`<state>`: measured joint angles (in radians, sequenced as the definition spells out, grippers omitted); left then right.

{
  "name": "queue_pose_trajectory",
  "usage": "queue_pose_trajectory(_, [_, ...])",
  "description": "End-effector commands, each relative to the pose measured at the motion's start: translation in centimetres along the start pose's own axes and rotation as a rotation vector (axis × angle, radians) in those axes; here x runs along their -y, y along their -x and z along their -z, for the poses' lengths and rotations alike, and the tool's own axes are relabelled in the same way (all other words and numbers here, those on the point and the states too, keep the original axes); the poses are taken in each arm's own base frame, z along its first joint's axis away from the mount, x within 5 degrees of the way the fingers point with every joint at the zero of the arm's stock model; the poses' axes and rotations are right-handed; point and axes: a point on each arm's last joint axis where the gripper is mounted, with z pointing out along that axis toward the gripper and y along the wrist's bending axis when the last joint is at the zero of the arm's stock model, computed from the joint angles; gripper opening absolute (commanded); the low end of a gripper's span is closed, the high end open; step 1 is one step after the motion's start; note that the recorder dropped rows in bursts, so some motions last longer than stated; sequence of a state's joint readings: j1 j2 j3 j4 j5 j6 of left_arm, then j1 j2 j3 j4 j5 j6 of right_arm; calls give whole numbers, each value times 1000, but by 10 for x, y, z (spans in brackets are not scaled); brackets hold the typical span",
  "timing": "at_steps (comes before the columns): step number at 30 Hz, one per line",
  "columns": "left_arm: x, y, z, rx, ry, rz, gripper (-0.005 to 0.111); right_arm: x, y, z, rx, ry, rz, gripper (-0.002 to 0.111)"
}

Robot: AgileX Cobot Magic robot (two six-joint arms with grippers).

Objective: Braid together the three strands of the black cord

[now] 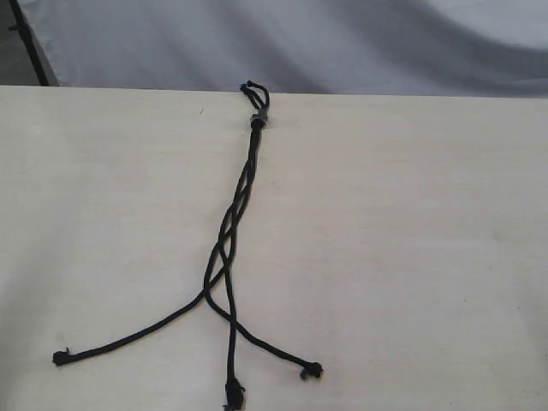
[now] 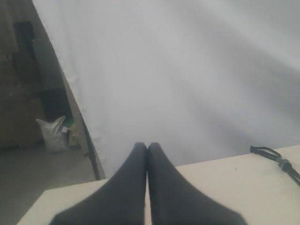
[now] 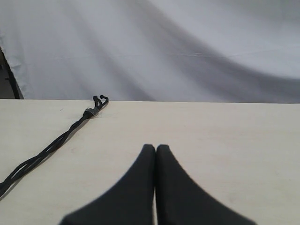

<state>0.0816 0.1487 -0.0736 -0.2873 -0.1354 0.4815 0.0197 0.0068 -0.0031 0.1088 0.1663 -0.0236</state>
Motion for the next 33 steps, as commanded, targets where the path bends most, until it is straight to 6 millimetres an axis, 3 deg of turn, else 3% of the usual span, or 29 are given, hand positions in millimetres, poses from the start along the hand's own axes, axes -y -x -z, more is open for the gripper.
queue_pose_trajectory(1, [7,-17,8,17,-42,65,0,1,0,0,6,-7,15,0])
queue_pose_trajectory(16, [10,-37,16,-187,-57,116,0,1,0,0,6,-7,11,0])
queue_pose_trajectory(33, [10,-38,16,-194,-54,155,0,1,0,0,6,-7,13,0])
